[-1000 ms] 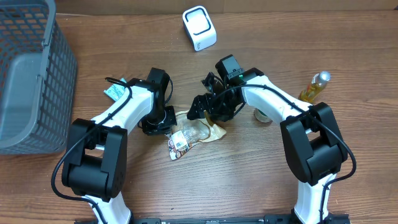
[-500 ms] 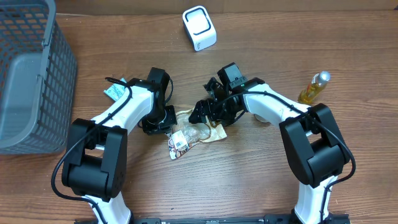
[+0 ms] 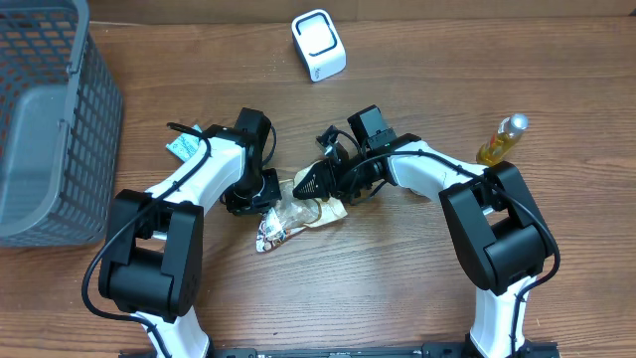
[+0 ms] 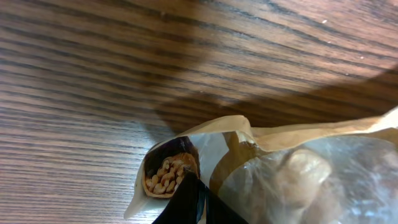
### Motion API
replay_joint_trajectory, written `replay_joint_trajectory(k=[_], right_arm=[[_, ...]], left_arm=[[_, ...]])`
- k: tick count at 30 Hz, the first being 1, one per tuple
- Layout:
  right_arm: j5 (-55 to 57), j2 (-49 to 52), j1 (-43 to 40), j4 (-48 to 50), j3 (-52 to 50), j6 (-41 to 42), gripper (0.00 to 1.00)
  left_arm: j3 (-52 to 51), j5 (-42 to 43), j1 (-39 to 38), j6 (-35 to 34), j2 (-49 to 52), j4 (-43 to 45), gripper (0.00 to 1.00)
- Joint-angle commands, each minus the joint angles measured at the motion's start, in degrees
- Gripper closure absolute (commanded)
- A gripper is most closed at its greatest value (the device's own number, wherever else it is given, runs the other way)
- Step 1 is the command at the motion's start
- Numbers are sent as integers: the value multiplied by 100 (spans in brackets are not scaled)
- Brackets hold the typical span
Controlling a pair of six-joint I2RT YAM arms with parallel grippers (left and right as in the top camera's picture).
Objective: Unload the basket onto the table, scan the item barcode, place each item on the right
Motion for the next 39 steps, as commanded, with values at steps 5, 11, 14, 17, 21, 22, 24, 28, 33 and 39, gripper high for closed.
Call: replay_joint_trajectory(k=[5,11,14,17,21,22,24,28,33,39], right_arm=[[387,39,61,13,-35,4,79],[553,39,52,39,-35,-92,96],[605,37,22,4,-33,-317,96],[678,0,-85,-221,24,-391,96],[857,-299,-249,-581,131,-831,96],[857,-431,-289,-649,151,-896,96],[857,-667,-348,-704,166,-951,96],[782,-1095,-437,-713,166,-1082,96],[774,-1261,-437,-715,170,-1119,96],[857,-1259,-437,-647,170,-1115,96]], left_arm=[[31,109,-46,127,81,90,95],[31,111,-46,129,81,96,94],[31,114,-46,136,81,92,96],[103,131,9,330,68,-22,96],[553,131,201,481,46,-479,96],[719,131,260,531,31,-597,96],[1086,129,361,601,0,-807,96],[1978,129,529,675,-9,-1182,96],[2704,129,669,710,-9,-1346,95],[2664,125,673,710,-7,-1523,81]])
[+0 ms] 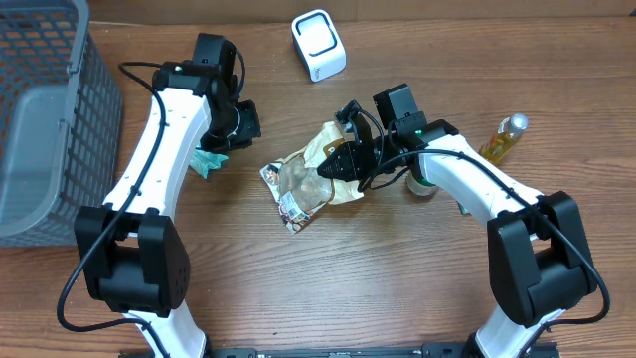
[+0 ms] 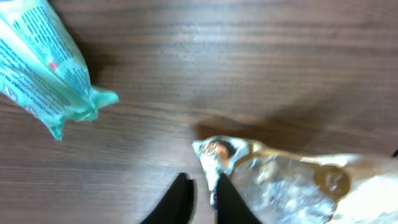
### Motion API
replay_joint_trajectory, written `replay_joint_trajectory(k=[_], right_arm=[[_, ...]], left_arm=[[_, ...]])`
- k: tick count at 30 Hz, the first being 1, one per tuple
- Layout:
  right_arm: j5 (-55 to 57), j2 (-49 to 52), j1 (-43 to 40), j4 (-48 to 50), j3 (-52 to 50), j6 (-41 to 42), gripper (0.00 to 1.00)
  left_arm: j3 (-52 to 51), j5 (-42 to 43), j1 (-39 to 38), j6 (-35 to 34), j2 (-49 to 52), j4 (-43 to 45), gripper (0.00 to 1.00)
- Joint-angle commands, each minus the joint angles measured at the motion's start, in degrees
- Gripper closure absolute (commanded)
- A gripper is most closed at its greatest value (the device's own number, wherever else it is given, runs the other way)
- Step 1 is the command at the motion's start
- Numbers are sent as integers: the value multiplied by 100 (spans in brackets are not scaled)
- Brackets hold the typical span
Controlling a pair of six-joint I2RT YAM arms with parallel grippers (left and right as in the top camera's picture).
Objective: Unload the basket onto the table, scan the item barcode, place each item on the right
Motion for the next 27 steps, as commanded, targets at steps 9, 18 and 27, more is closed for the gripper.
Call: replay_joint_trajectory(k=[9,18,27], right_arm=[[1215,-63,85,-87,96,-66,96],[1585,68,232,-127,94,389,37],[1596,297,232,-131,94,592,31]], left_arm=[[-715,258,-107,90,-26,-302,96],[-2004,1049,-400,264,-26,990,96],[-2173,1344,-422,238,-26,1482,95]])
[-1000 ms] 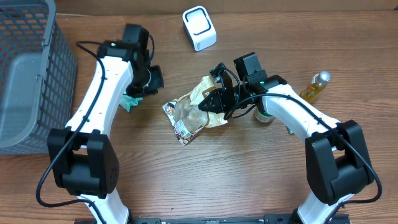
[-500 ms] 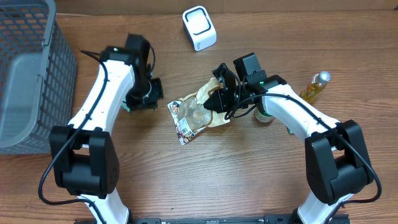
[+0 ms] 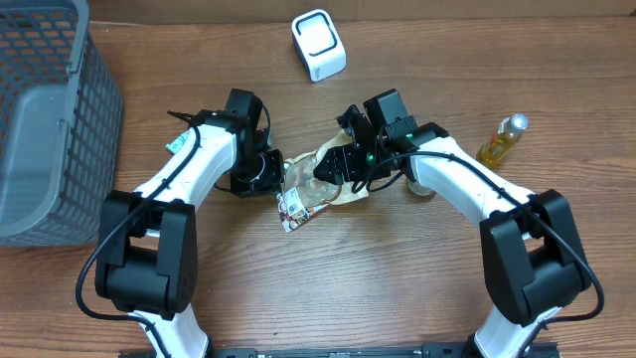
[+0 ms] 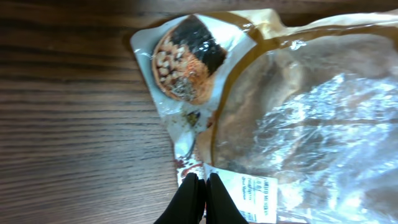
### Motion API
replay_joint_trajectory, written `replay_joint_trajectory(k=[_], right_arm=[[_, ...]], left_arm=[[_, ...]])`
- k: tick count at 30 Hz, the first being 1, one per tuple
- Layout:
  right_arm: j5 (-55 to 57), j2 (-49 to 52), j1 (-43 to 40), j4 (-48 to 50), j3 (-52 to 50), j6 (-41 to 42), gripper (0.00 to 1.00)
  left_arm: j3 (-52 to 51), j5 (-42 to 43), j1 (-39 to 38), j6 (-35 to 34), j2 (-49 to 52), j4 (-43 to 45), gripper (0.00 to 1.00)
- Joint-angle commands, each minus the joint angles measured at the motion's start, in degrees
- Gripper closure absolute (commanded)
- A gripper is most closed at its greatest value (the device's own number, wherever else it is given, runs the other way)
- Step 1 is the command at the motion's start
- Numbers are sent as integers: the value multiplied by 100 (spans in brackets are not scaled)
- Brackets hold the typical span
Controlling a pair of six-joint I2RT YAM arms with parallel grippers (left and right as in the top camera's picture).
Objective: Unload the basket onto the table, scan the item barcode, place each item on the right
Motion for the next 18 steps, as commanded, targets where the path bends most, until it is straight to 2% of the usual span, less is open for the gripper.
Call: replay_joint_trajectory(k=[1,12,18], right_arm=[[13,249,24,17,94,225,31],[-420,699,24,103,94,260,29],[-393,699,13,105,96,258,23]], left_arm=[[-103,199,-7,125,-28,50,96],[-706,50,-7,125,-28,828,96],[-730,46,-7,125,-28,887,96]])
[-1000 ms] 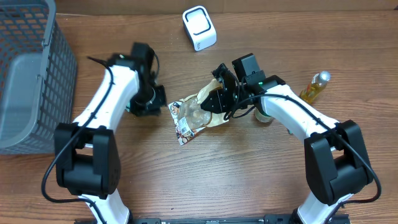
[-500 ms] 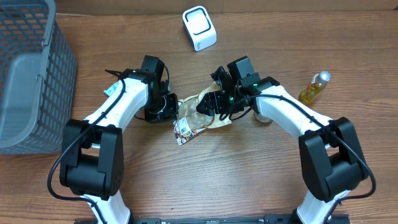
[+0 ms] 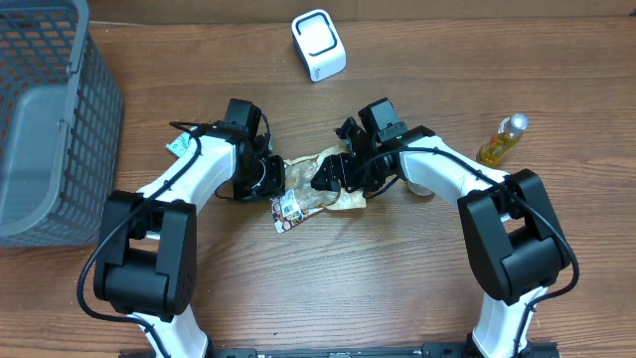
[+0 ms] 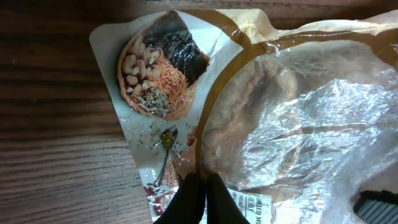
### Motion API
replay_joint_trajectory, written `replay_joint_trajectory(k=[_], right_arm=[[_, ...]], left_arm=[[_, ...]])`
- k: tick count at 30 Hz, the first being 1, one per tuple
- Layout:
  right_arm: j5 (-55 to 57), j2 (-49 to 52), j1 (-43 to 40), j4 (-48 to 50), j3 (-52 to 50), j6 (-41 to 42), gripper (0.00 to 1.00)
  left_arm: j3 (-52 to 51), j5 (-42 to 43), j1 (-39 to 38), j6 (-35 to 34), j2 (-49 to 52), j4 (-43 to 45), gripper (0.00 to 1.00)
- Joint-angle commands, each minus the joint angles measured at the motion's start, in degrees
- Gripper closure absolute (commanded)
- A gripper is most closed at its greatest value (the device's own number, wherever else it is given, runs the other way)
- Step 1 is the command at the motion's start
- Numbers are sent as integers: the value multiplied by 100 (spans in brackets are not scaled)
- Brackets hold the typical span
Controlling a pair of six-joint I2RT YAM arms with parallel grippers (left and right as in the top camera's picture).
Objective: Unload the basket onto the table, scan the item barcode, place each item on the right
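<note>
A snack bag (image 3: 298, 199) with a brown band, a clear window and a white printed label lies crumpled on the wooden table between my two grippers. In the left wrist view the snack bag (image 4: 261, 106) fills the frame, food picture at top left. My left gripper (image 4: 203, 186) is shut with its tips pinched on the bag's lower edge beside the label. From above, the left gripper (image 3: 271, 182) sits at the bag's left end. My right gripper (image 3: 326, 177) is shut on its right end. The white scanner (image 3: 318, 45) stands at the far centre.
A grey mesh basket (image 3: 45, 119) occupies the far left. A teal packet (image 3: 179, 145) lies beside the left arm. A yellow bottle (image 3: 502, 139) stands at the right, past the right arm.
Both grippers and the bag have shifted slightly left and nearer each other. In the left wrist view the bag has slid so the food picture is larger and nearer centre.
At first both grippers were at the bag in mid-table. Then the left gripper was away by the teal packet while the right held the bag farther right. Then the left was back at the bag's left edge, shut, and both now hold it.
</note>
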Motion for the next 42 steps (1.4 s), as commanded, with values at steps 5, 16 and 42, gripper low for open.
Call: replay_joint_trajectory(k=[5,16,42], right_arm=[[291,-31,-177,-503,507,0,23],[905,-188,-197,-1974,1493,-302,14],[1690,212,326,-3014,2116,4,8]], left_arm=[[-140,-155,-4,127,15,35,96],[-140,-155,-4,125,15,39,96],[-140,-199,-4,125,15,44,96]])
